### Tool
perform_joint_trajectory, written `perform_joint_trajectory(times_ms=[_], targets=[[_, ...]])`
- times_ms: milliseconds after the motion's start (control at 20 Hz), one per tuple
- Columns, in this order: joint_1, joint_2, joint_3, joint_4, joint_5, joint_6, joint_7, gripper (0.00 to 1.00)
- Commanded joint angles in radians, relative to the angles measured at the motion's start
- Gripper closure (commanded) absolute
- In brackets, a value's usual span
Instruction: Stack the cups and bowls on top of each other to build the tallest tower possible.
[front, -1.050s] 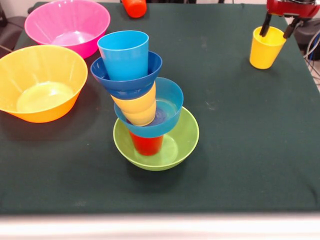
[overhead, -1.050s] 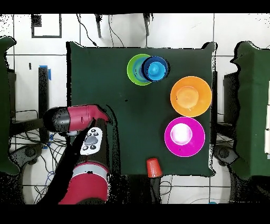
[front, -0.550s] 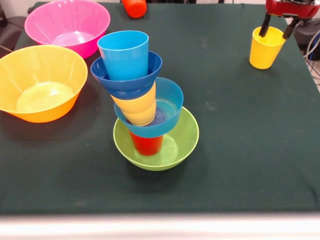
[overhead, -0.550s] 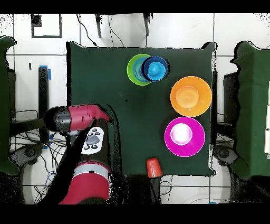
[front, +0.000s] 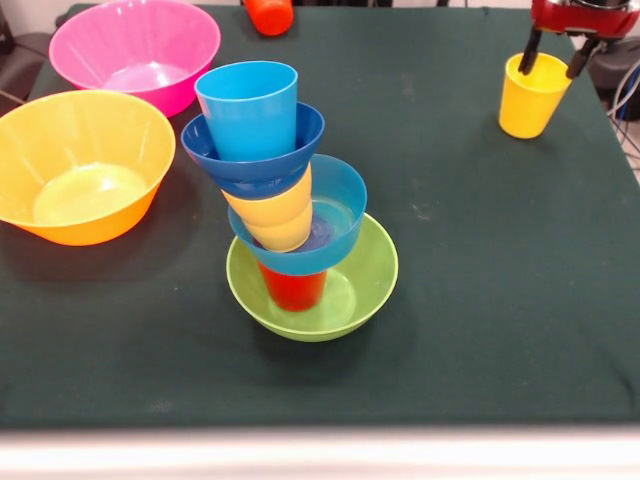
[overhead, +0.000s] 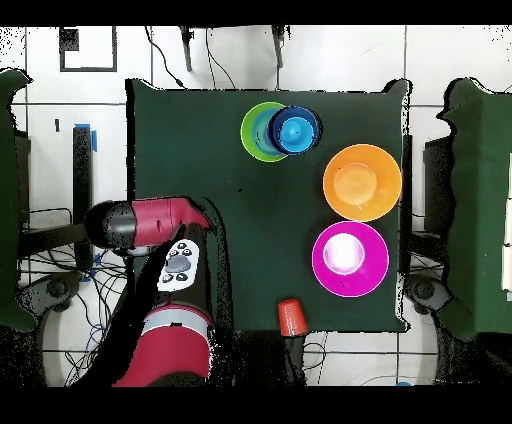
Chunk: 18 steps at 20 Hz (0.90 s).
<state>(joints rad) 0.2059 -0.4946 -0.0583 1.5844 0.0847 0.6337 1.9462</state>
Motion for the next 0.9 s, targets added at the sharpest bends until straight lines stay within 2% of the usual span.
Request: perform_joint_trajectory(times_ms=[50,450,900], targets=[[0.003,0.048,0.085,0.023,0.034,0.034,0.141,0.0],[0.033,0.031,0.081,0.022,0.056,0.057,0.165,0.0],[0.06,0.08,0.061,-0.025,0.063,0.052,0.177,0.0]])
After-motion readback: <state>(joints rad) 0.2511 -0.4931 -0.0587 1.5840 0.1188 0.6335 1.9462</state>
